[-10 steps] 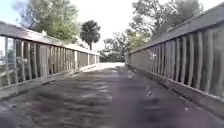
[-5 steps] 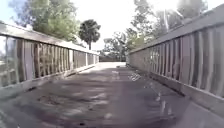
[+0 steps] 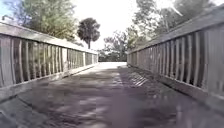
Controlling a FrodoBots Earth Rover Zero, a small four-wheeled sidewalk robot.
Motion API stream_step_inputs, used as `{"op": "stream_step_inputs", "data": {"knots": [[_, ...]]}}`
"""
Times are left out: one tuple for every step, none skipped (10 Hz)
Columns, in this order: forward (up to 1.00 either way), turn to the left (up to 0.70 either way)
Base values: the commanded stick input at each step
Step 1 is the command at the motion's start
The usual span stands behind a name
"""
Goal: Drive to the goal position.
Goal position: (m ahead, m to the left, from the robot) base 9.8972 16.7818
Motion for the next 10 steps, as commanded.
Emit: {"op": "stream_step_inputs", "data": {"knots": [[0.85, 0.0], [0.85, 0.0], [0.85, 0.0], [0.85, 0.0], [0.85, 0.0], [0.85, 0.0], [0.85, 0.0], [0.85, 0.0], [0.85, 0.0], [0.85, 0.0]]}}
